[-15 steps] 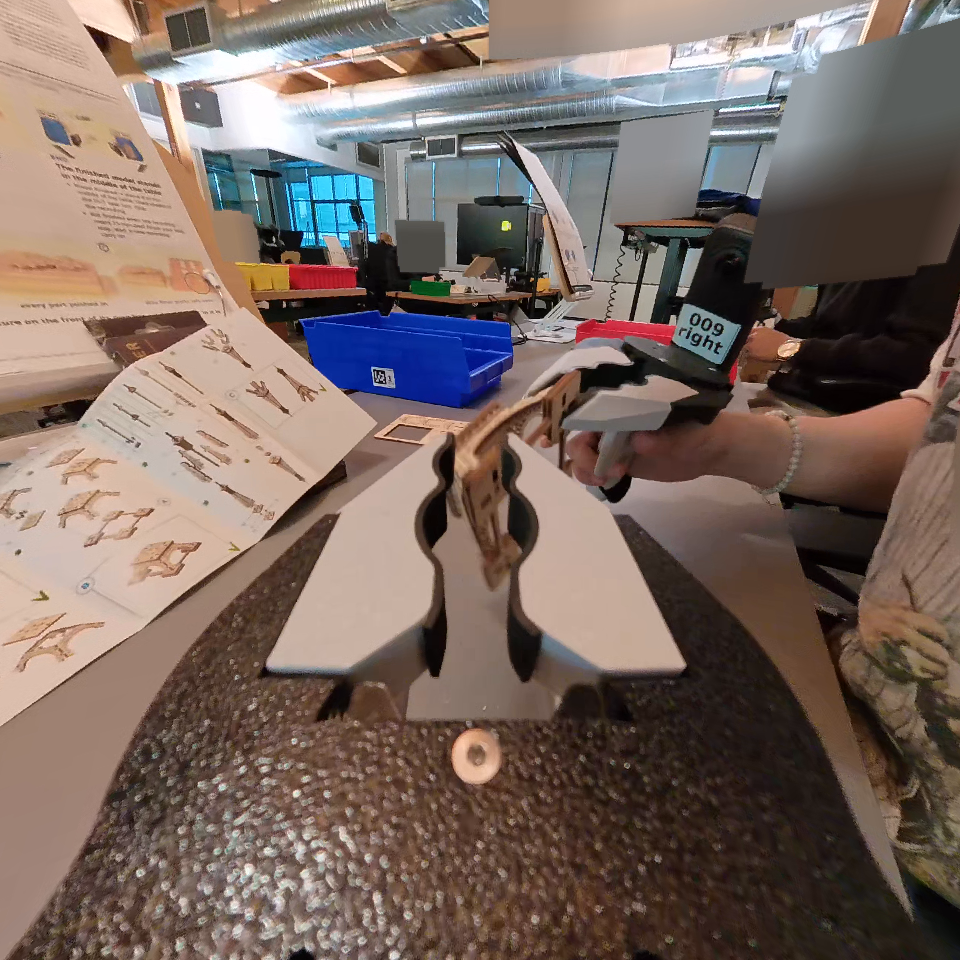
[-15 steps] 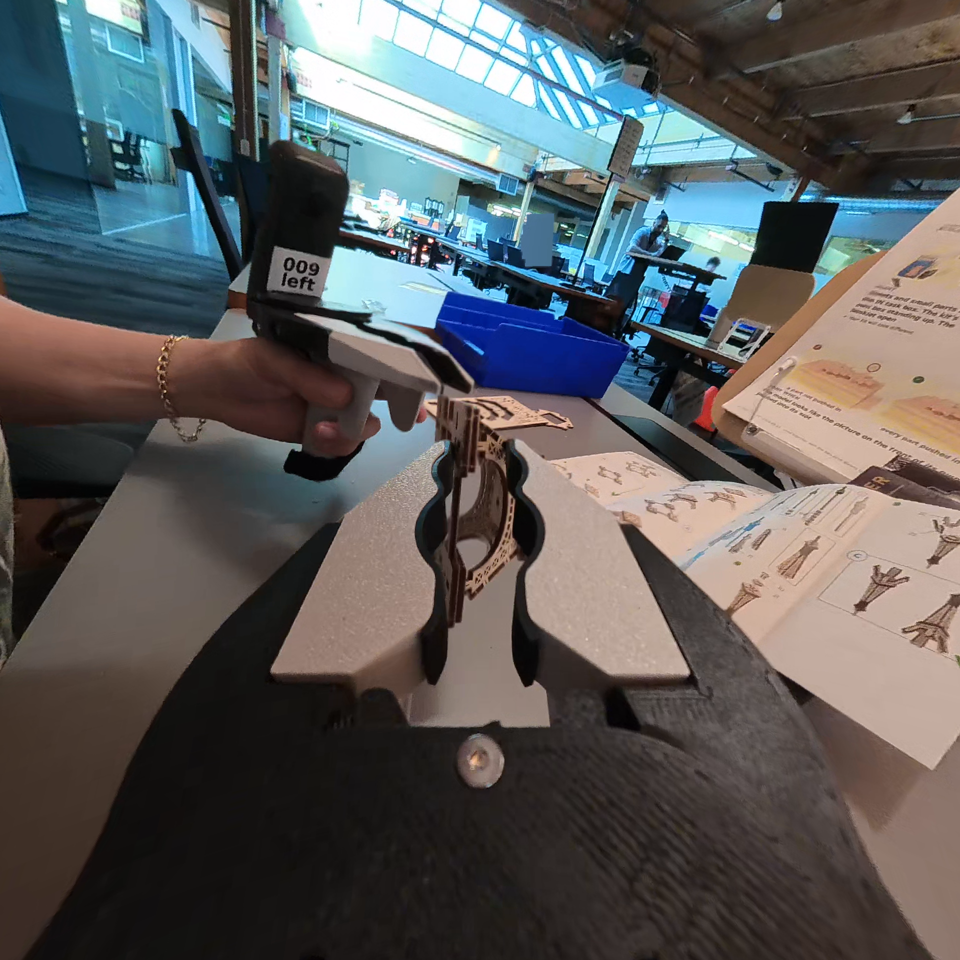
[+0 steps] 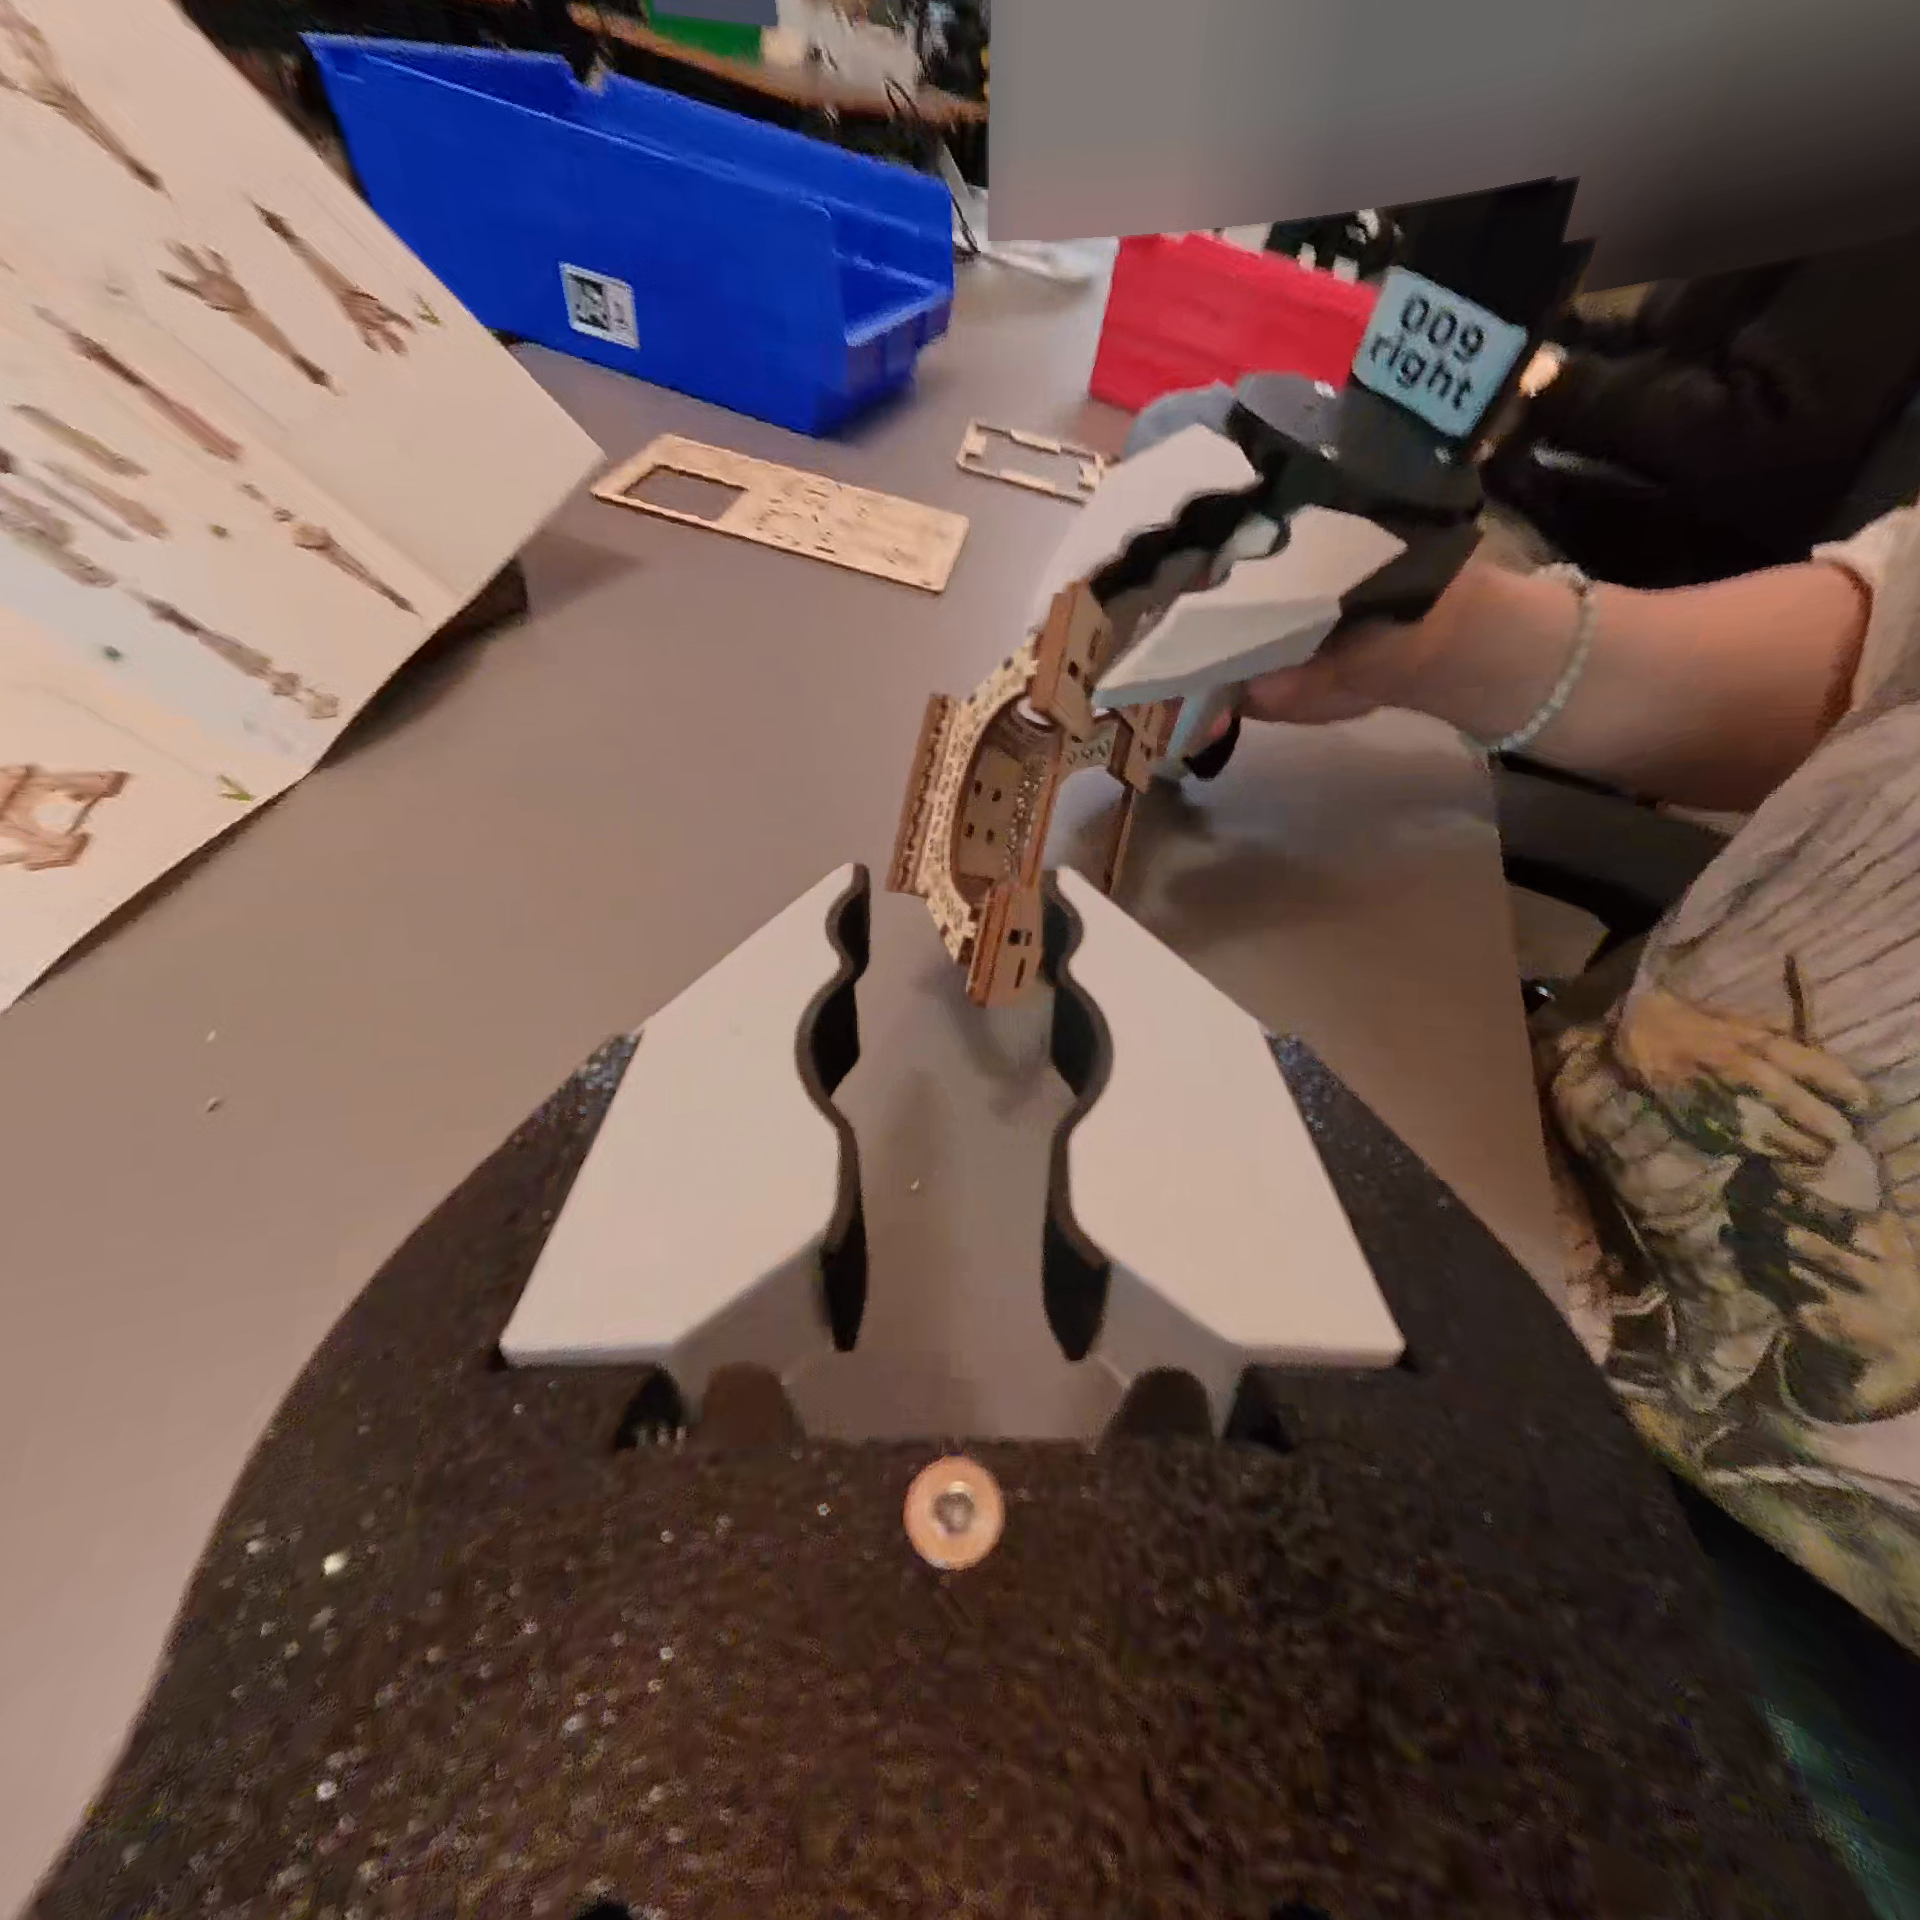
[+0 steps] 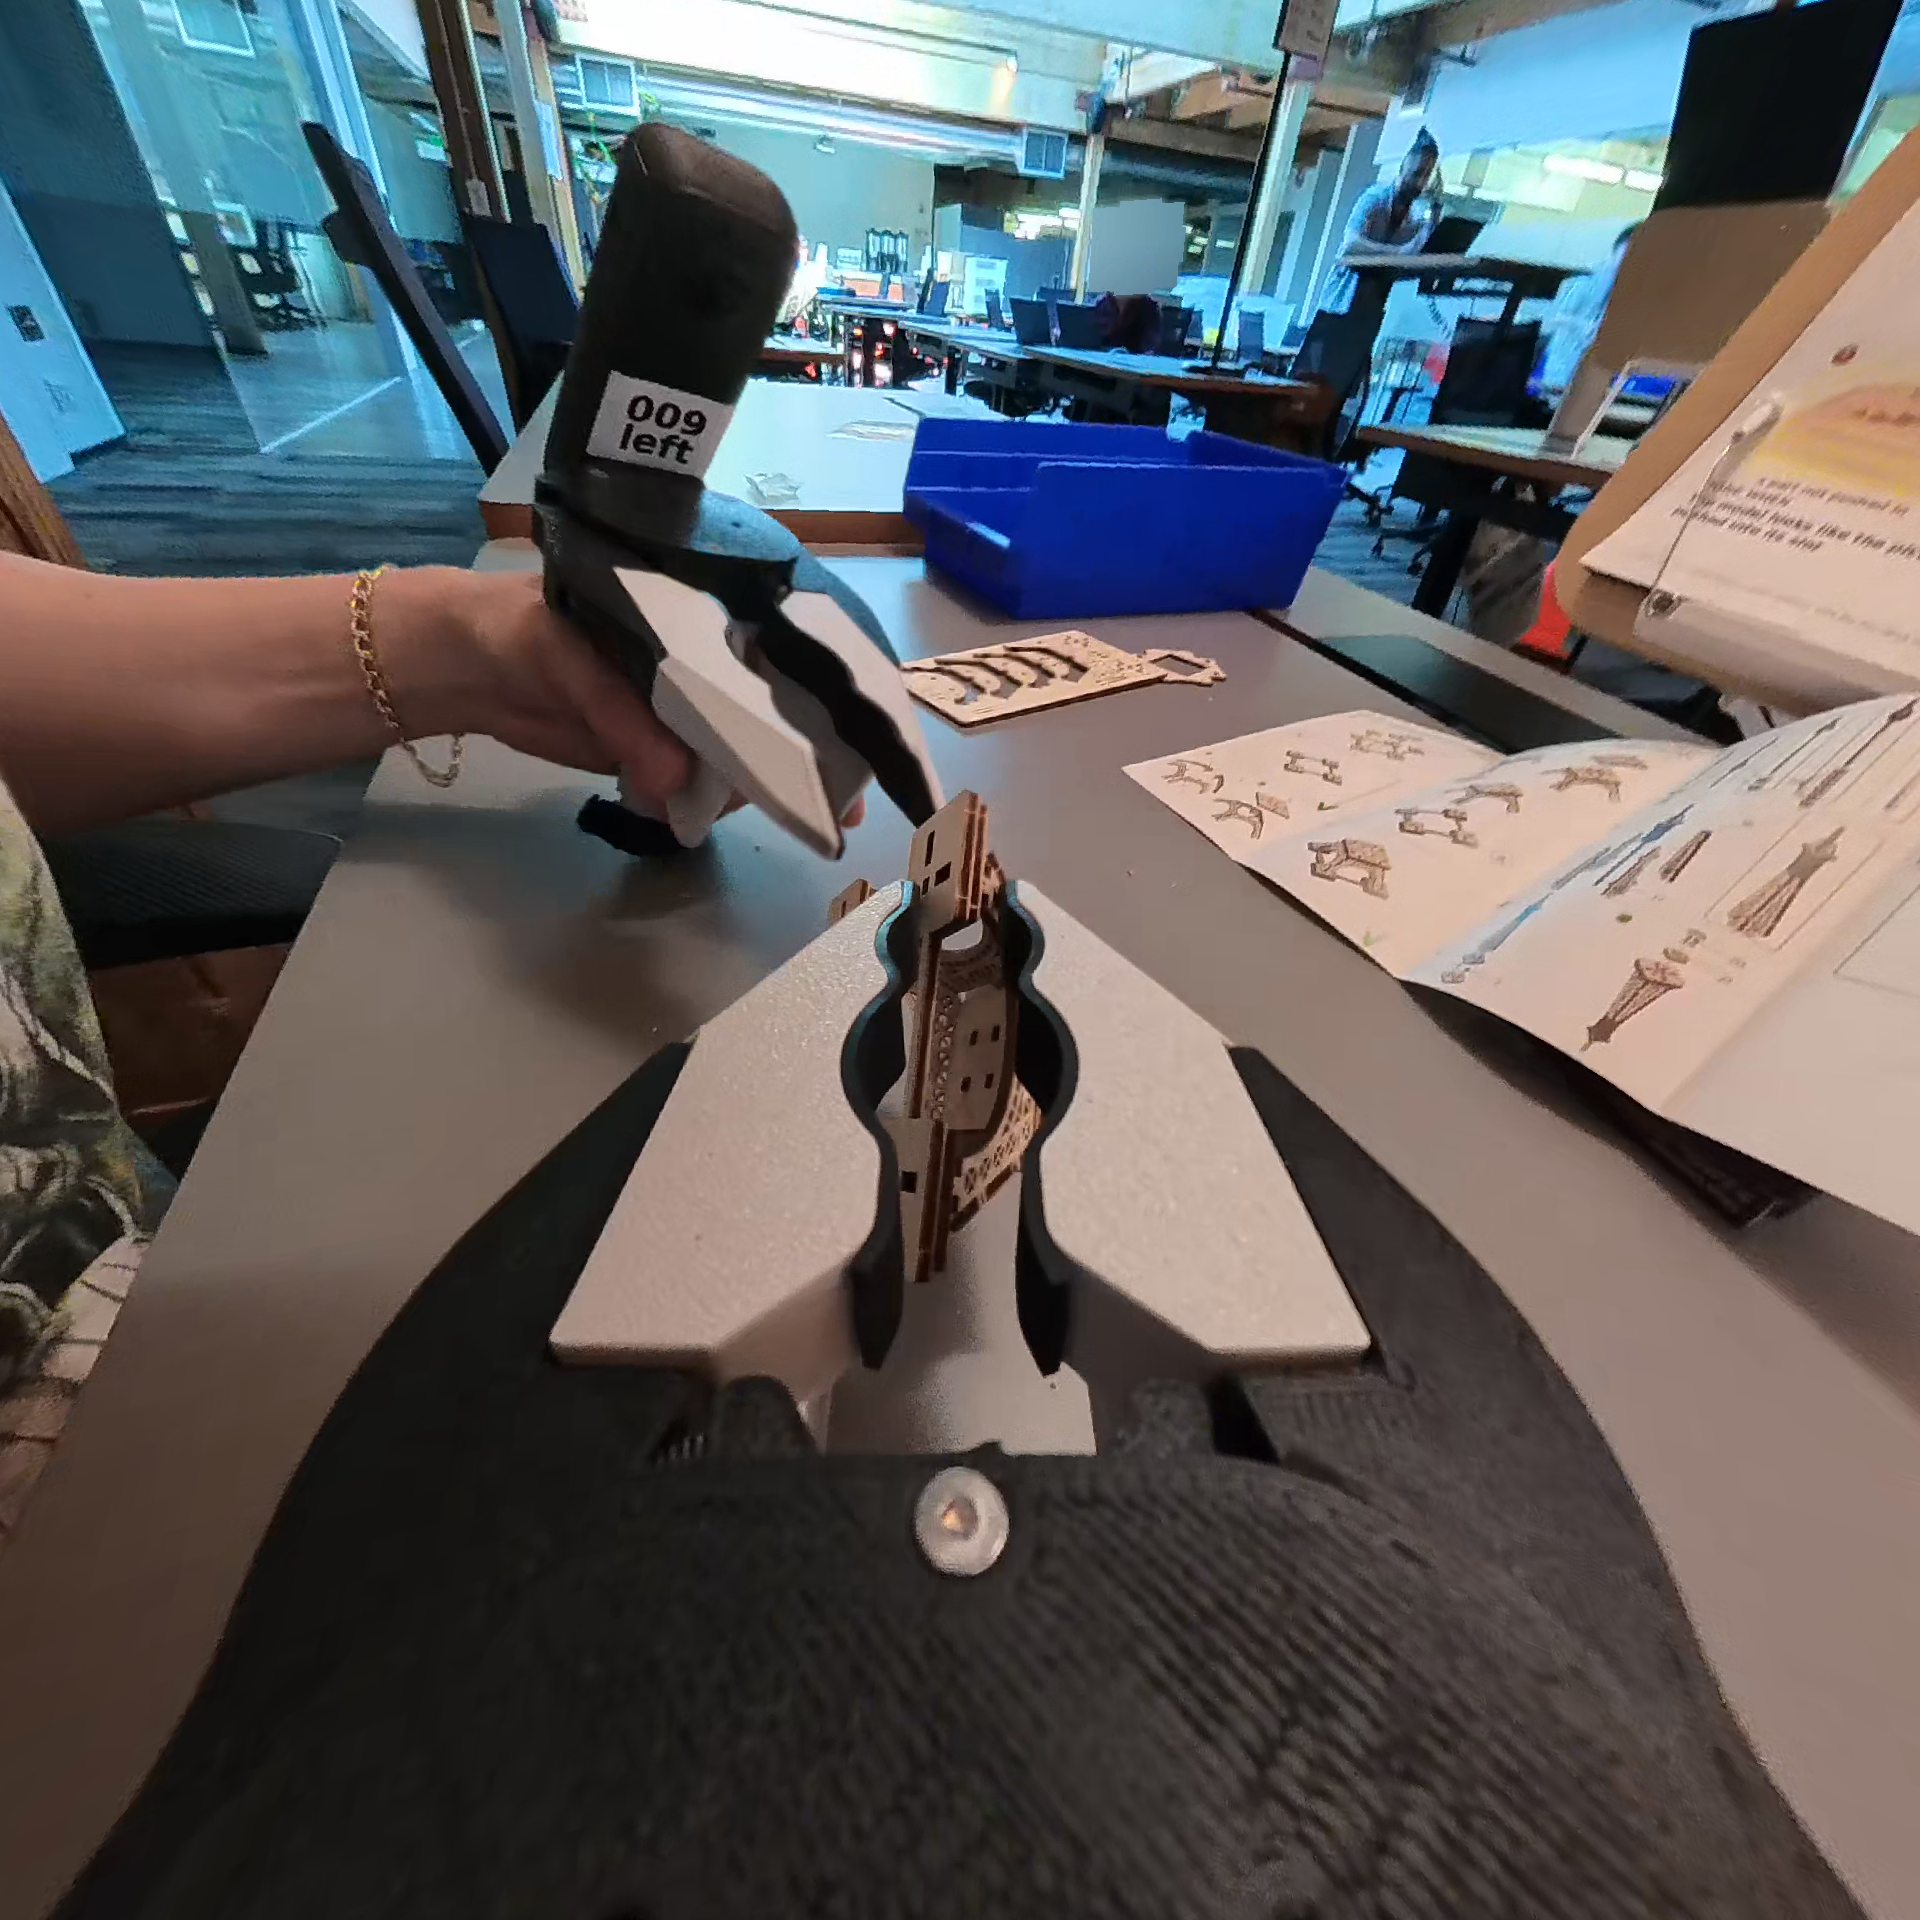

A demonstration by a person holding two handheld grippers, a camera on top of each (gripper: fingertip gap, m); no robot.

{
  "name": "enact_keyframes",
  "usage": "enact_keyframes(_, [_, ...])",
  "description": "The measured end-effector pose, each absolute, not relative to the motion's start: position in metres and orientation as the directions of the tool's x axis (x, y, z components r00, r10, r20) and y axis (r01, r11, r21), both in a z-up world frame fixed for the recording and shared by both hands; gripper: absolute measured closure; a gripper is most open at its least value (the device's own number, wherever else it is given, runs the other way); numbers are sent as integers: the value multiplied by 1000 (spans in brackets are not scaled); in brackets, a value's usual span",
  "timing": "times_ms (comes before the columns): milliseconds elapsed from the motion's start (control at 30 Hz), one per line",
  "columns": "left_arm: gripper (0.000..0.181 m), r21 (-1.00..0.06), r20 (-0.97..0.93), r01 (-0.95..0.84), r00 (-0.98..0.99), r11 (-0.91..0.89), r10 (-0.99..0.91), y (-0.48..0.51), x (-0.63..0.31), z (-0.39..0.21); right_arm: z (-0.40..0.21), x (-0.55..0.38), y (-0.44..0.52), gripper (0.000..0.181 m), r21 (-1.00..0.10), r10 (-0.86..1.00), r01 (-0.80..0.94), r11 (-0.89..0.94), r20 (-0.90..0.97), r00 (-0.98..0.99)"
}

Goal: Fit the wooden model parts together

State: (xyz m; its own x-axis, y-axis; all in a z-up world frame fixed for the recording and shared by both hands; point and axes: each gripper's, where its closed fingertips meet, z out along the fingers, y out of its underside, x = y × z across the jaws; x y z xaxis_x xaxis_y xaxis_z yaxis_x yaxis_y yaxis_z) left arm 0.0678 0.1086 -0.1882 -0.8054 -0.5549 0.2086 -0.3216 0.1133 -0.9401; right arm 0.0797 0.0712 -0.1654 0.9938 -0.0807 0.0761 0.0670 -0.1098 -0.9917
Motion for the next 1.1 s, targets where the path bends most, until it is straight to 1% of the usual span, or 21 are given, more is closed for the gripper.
enact_keyframes(33, [145,-941,186,-306,-824,144,-535,103,68,-188,-167,81,72,169,-991,-79,58,-118,68,995])
enact_keyframes(100, [140,-949,111,-243,-854,201,-508,94,69,-185,-166,78,73,169,-991,-55,65,-115,72,996])
enact_keyframes(200, [146,-955,37,-167,-886,244,-462,81,68,-178,-163,70,76,169,-985,-28,130,-112,134,991])
enact_keyframes(300, [155,-968,18,-123,-904,220,-426,74,64,-168,-161,63,78,169,-972,-21,205,-113,208,978])
enact_keyframes(400, [166,-974,-1,-94,-910,208,-415,72,61,-163,-156,62,78,169,-968,-30,232,-93,235,971])
enact_keyframes(500, [166,-971,2,-101,-910,216,-415,72,60,-165,-158,62,78,169,-968,-17,229,-103,232,973])
enact_keyframes(633, [168,-967,-64,-47,-905,249,-421,73,59,-168,-160,60,78,167,-970,3,219,-106,220,976])
enact_keyframes(700, [168,-962,-108,-12,-900,272,-422,73,58,-168,-154,62,77,152,-980,6,177,-86,177,984])
enact_keyframes(733, [169,-958,-135,10,-899,287,-418,73,58,-168,-151,65,76,137,-987,-1,139,-87,139,990])
enact_keyframes(800, [169,-943,-199,59,-888,328,-414,74,57,-168,-150,74,73,108,-993,-7,10,-118,11,1000])
enact_keyframes(833, [169,-932,-237,87,-881,352,-409,74,57,-168,-151,79,73,96,-989,-13,-60,-137,-59,998])
enact_keyframes(867, [169,-921,-271,115,-876,373,-398,72,56,-167,-153,80,74,89,-981,-2,-116,-154,-117,993])
enact_keyframes(900, [169,-909,-301,141,-871,391,-387,70,55,-166,-155,78,75,89,-973,22,-152,-173,-158,987])
enact_keyframes(1000, [169,-887,-352,181,-861,425,-368,66,54,-165,-170,72,78,102,-946,57,-182,-269,-205,977])
enact_keyframes(1033, [169,-884,-357,185,-860,429,-364,65,53,-165,-173,70,79,111,-937,61,-191,-293,-218,974])
enact_keyframes(1100, [170,-876,-371,193,-854,441,-364,65,53,-165,-174,66,79,121,-926,71,-226,-303,-258,964])
